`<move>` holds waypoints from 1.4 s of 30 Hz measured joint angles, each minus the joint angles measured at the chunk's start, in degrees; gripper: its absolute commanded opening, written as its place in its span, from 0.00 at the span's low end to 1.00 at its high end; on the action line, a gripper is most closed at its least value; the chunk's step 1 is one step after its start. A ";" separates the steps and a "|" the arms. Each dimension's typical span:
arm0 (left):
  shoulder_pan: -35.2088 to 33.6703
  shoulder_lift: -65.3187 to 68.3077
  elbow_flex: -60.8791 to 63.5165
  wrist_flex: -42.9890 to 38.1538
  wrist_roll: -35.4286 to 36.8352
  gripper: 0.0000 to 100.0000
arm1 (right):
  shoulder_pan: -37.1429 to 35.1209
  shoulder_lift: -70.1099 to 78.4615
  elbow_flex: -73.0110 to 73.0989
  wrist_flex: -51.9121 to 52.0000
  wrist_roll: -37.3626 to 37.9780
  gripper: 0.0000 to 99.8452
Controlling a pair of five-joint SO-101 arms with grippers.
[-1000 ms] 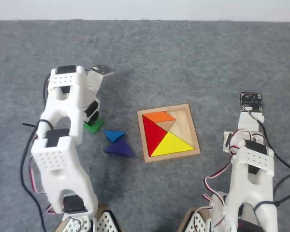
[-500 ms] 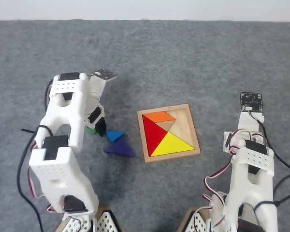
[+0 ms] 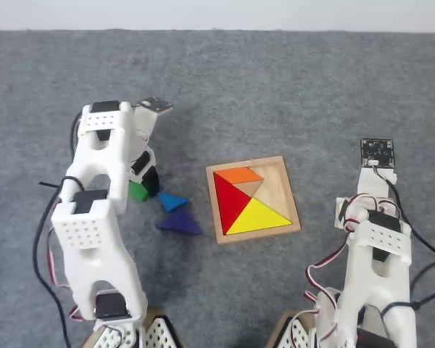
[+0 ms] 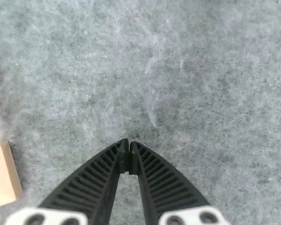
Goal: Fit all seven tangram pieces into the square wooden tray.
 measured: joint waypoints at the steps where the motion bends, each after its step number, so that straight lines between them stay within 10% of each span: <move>1: 0.00 0.09 0.00 0.09 0.00 0.22 | 0.00 0.00 0.00 0.00 0.00 0.01; 27: 6.51 -22.59 18.73 7.03 -2.37 0.08 | 0.00 0.00 0.00 0.00 0.00 0.01; 42: 35.16 -36.13 18.11 0.44 19.43 0.08 | 4.66 -7.38 0.00 3.60 -0.09 0.01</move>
